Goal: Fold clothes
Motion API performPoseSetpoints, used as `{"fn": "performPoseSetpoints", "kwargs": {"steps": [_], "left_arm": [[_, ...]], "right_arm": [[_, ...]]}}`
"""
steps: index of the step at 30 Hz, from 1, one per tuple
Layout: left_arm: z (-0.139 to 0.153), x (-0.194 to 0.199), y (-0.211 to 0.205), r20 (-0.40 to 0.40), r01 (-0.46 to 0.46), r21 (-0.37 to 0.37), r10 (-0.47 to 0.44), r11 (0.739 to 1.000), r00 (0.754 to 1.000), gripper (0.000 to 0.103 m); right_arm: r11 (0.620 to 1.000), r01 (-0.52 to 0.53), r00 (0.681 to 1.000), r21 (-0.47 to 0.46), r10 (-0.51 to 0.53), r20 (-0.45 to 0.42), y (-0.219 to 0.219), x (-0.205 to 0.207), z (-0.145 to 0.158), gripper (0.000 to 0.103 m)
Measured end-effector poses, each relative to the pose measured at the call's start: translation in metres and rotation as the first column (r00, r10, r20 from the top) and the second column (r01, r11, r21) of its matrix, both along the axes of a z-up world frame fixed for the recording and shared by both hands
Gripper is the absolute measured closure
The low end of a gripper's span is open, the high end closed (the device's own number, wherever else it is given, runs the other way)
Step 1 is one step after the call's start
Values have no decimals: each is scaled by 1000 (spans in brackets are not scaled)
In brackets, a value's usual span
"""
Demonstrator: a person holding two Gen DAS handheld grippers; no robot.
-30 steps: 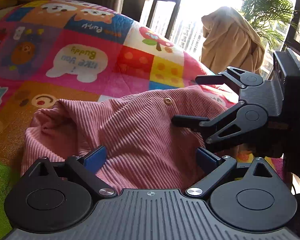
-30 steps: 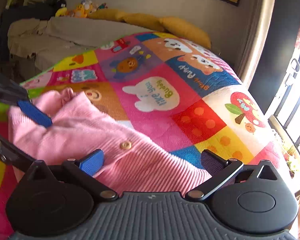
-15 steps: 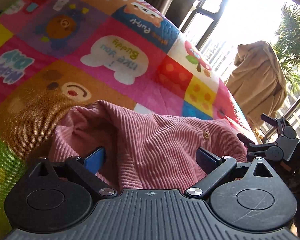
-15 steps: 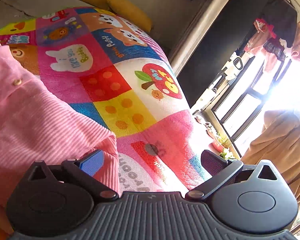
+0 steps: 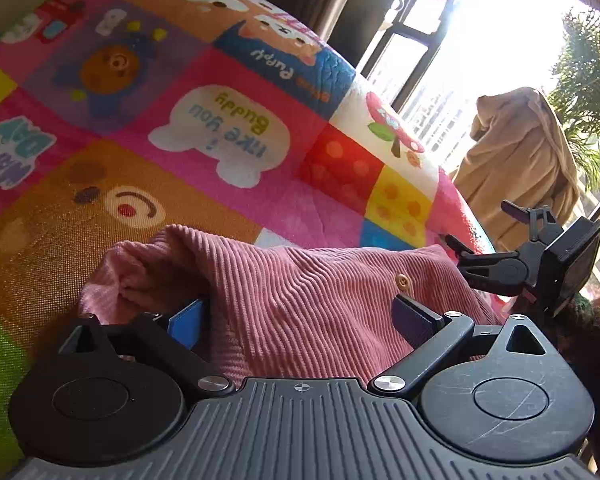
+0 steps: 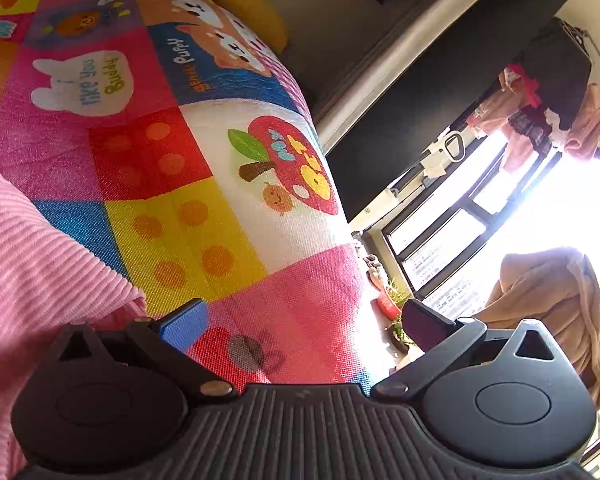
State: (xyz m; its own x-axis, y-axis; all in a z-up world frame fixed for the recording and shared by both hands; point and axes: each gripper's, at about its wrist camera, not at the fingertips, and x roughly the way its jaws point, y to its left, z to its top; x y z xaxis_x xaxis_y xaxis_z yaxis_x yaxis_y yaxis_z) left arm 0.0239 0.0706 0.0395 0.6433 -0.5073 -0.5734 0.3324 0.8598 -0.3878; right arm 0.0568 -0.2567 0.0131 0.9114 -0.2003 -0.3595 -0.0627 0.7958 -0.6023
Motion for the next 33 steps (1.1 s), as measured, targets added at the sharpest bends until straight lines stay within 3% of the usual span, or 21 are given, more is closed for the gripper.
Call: {"fn": "performPoseSetpoints", "kwargs": {"steps": [2, 4, 6, 8, 10, 11, 17, 20, 25, 33], "left_arm": [[7, -21, 4, 57, 31, 42, -34, 999, 998, 4], [9, -40, 3, 81, 78, 100, -87, 992, 993, 4], [5, -52, -3, 79, 101, 181, -117, 978, 990, 4], [-1, -58, -10, 68, 99, 272, -122, 957, 990, 4], [-10, -61, -17, 67, 67, 374, -99, 925, 993, 4], [-13, -62, -18, 64, 60, 385, -92, 921, 994, 4], [-19, -66, -21, 44, 96, 305, -115, 947, 992, 4], [-22, -66, -21, 47, 87, 279, -104, 956, 993, 4], [-28, -66, -22, 53, 72, 236, -86, 969, 995, 3], [-32, -66, -19, 52, 57, 157, -65, 986, 997, 2]], "right_arm": [[985, -33, 998, 172, 41, -40, -8, -24, 15, 0], [935, -77, 990, 346, 112, -82, -14, -47, 25, 0], [884, -102, 978, 456, 173, -117, -13, -63, 27, 0], [870, -110, 966, 481, 208, -155, -5, -71, 18, 0], [898, -104, 963, 427, 198, -181, 8, -73, 1, 0], [907, -97, 964, 409, 187, -186, 12, -75, -5, 0], [889, -100, 959, 447, 205, -193, 5, -90, -11, 0], [871, -81, 942, 485, 226, -247, 0, -80, -13, 0], [804, -36, 915, 593, 265, -305, -15, -64, -18, 0], [808, -46, 912, 587, 274, -305, -11, -62, -18, 0]]}}
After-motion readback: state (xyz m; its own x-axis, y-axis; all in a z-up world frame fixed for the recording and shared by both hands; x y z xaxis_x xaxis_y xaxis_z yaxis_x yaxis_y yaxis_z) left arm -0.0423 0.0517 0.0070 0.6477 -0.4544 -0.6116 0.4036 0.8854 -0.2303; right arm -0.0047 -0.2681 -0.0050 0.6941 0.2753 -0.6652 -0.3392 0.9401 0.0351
